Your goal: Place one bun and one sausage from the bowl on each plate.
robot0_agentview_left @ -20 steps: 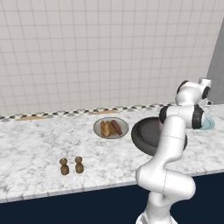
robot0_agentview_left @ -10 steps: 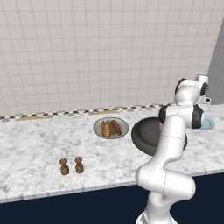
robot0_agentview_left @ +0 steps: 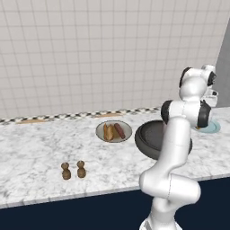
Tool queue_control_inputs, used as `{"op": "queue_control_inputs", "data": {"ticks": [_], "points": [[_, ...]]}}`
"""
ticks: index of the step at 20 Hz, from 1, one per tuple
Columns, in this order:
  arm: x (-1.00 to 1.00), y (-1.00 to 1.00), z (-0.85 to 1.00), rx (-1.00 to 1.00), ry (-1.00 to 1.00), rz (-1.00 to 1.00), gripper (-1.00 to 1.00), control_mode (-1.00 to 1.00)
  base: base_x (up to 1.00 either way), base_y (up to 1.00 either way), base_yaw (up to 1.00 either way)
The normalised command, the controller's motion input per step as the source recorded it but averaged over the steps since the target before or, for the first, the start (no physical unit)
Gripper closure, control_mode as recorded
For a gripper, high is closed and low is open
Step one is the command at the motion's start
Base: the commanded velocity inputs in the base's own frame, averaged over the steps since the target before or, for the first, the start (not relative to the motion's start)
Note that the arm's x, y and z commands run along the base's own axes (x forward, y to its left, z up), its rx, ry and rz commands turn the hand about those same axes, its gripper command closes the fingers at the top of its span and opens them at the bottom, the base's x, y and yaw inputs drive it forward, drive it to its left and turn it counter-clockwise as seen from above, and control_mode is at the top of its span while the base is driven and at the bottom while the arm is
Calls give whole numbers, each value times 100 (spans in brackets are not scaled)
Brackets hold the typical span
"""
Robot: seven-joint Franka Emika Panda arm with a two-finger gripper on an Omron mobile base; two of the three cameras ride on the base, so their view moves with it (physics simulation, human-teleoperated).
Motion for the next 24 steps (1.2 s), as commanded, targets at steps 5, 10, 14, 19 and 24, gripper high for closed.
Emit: {"op": "queue_control_inputs", "data": {"ticks": [5, 10, 14, 19, 24], "points": [[-40, 100, 33, -3, 0, -2, -100, -100, 0, 0, 0], [-40, 96, 20, 0, 0, 0, -100, -100, 0, 0, 0], [-49, 80, 9, 0, 0, 0, -100, -100, 0, 0, 0], [-55, 38, 1, 0, 0, 10, -100, -100, 0, 0, 0], [35, 12, -17, -2, 7, 6, -100, -100, 0, 0, 0]]}}
